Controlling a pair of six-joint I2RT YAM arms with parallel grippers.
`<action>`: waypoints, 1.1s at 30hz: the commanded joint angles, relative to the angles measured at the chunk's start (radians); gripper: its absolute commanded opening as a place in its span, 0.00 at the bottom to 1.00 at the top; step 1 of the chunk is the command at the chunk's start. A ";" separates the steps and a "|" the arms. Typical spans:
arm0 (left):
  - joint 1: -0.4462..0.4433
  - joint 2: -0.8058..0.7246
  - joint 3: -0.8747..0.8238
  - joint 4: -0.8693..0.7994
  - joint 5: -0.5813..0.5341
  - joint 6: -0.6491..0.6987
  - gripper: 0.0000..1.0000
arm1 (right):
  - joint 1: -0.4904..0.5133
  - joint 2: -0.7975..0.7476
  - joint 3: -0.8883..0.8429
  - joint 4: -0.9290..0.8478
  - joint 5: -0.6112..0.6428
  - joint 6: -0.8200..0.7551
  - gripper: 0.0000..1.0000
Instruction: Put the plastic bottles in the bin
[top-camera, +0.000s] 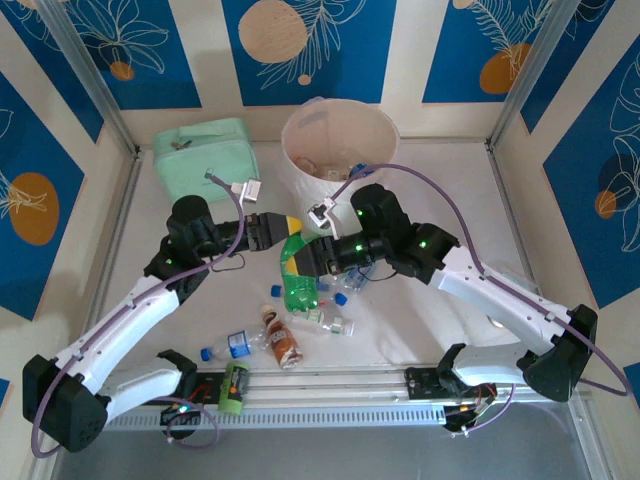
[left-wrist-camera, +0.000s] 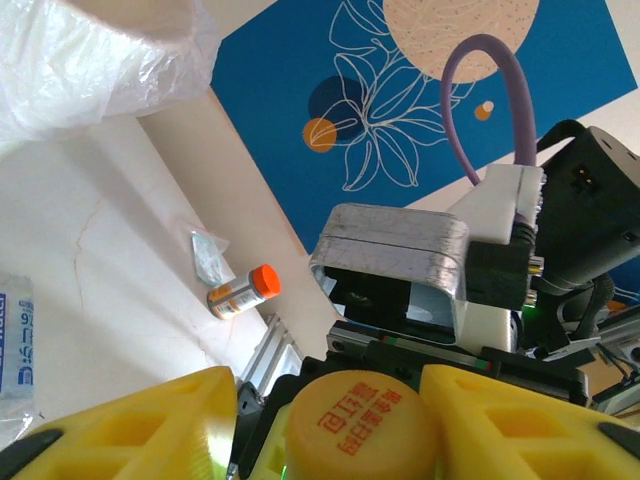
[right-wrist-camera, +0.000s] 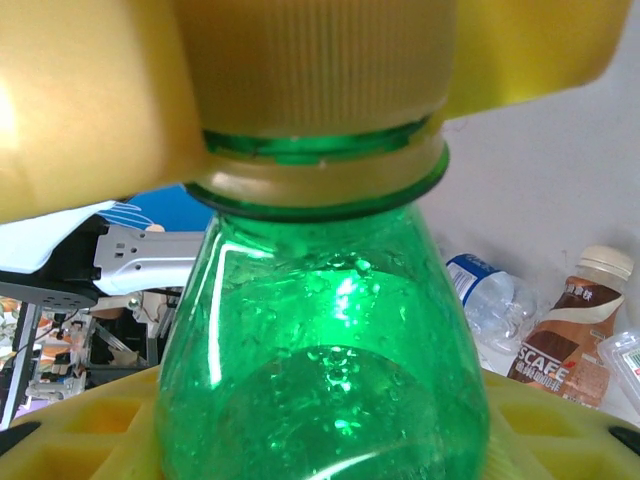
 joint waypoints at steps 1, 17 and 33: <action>-0.010 0.005 0.024 0.036 0.029 0.007 0.46 | -0.001 0.003 0.042 0.013 -0.019 -0.001 0.55; 0.032 0.014 -0.033 0.131 -0.159 -0.143 0.21 | -0.033 -0.051 0.037 -0.022 0.060 0.020 0.82; 0.087 -0.010 -0.193 0.436 -0.291 -0.462 0.14 | -0.052 -0.119 -0.109 0.140 0.042 0.130 0.92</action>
